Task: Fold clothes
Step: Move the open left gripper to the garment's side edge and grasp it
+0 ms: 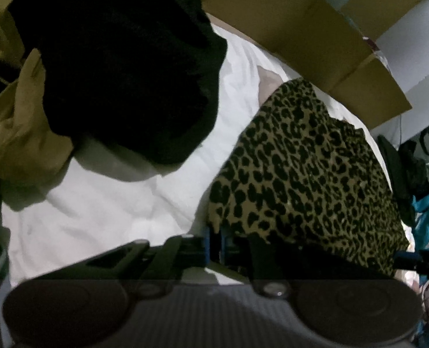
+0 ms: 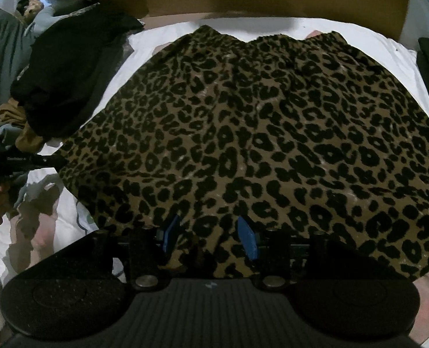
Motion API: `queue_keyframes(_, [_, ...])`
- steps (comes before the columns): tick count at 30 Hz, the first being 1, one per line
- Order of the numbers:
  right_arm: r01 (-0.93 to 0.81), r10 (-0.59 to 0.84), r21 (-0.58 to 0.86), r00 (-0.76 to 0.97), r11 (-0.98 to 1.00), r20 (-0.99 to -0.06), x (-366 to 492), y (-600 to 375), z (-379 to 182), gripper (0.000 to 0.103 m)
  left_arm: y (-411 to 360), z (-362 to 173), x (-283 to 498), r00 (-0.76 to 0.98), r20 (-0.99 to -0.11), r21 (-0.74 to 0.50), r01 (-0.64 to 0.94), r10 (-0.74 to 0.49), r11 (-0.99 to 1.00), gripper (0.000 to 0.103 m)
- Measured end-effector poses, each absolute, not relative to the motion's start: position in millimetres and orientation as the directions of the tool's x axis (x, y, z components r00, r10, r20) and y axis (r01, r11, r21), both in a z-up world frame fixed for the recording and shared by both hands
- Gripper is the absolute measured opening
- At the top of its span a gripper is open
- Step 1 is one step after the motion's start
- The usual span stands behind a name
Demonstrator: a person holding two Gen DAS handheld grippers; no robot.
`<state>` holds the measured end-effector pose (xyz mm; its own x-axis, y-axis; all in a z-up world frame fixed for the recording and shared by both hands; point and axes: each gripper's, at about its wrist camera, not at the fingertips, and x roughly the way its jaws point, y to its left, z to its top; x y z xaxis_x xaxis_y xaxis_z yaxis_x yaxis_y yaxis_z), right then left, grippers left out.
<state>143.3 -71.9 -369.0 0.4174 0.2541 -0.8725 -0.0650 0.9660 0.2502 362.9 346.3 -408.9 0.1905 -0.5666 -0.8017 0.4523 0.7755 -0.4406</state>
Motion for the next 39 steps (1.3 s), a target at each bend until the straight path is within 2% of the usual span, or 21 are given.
queue_keyframes(10, [-0.151,0.353,0.319,0.416,0.936,-0.838,158.2,-44.2,-360.3,0.053,321.1,-358.9,346.2,0.211,-0.787,-0.417,0.510,-0.579,0.752,0.007])
queue_keyframes(14, [-0.193,0.409,0.361,0.415,0.913,-0.813,166.9,-29.7,-356.2,0.060,309.3,-346.7,341.7,0.204,-0.776,-0.424,0.533,-0.597,0.732,0.007])
queue_keyframes(19, [-0.222,0.421,0.359,0.422,0.907,-0.803,175.1,-17.6,-352.9,0.062,290.6,-338.1,336.3,0.189,-0.765,-0.436,0.552,-0.616,0.711,0.007])
queue_keyframes(26, [-0.269,0.425,0.334,0.458,0.904,-0.781,183.1,-4.7,-345.1,0.078,266.3,-328.2,328.2,0.169,-0.749,-0.447,0.584,-0.640,0.677,0.006])
queue_keyframes(39, [-0.306,0.466,0.356,0.477,0.883,-0.745,201.7,25.2,-338.4,0.078,232.1,-318.6,320.0,0.123,-0.689,-0.525,0.595,-0.715,0.609,0.006])
